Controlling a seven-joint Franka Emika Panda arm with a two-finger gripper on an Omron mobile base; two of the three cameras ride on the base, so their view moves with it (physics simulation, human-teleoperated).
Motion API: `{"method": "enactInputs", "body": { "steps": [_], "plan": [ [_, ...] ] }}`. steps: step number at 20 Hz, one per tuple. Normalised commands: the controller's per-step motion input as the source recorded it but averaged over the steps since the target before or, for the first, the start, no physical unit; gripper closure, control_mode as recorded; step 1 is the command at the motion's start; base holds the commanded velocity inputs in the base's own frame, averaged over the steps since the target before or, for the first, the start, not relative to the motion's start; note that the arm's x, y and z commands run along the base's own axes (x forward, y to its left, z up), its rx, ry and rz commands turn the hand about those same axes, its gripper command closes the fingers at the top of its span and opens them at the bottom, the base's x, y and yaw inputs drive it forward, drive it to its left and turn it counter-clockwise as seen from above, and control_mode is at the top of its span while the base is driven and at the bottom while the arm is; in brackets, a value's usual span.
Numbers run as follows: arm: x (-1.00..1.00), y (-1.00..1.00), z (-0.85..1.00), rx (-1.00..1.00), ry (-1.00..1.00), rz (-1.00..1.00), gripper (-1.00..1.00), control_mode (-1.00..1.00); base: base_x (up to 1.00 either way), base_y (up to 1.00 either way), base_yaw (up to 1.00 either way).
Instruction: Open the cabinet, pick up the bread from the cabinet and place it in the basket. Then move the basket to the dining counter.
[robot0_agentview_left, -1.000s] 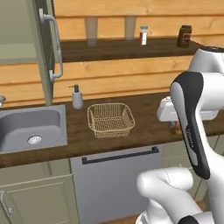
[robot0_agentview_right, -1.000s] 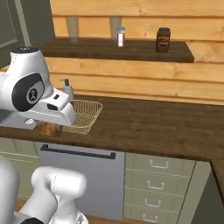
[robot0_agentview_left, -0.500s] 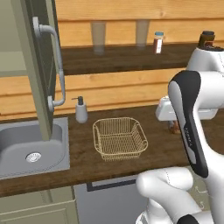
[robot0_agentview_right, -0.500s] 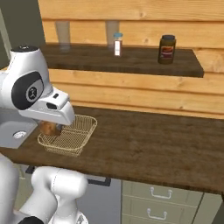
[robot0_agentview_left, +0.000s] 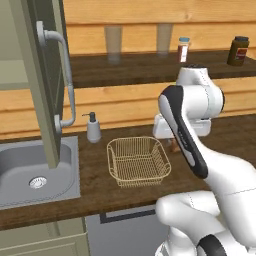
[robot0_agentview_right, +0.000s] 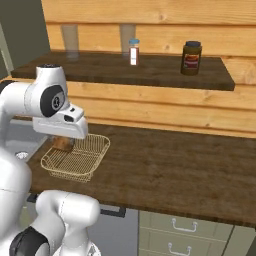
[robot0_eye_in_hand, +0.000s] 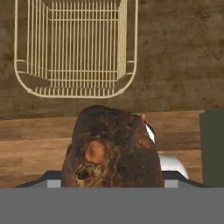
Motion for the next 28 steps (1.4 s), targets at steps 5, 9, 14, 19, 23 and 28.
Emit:
{"method": "enactInputs", "body": {
  "steps": [5,9,14,19,23,28],
  "plan": [
    [0.98,0.15,-0.83,0.01,0.21,0.1,1.0,-1.0,0.0,0.0,0.0],
    [0.94,0.14,-0.65,0.0,0.11,0.06,1.0,-1.0,0.0,0.0,0.0],
    [0.98,0.12,-0.55,0.0,0.07,0.04,1.0,-1.0,0.0,0.0,0.0],
    [0.85,0.13,-0.6,0.0,0.04,0.03,1.0,-1.0,0.0,0.0,0.0],
    [0.49,0.16,-0.67,0.0,0.01,0.01,1.0,-1.0,0.0,0.0,0.0],
    [0.41,0.13,-0.63,0.0,0.0,0.0,1.0,-1.0,0.0,0.0,0.0]
  ]
}}
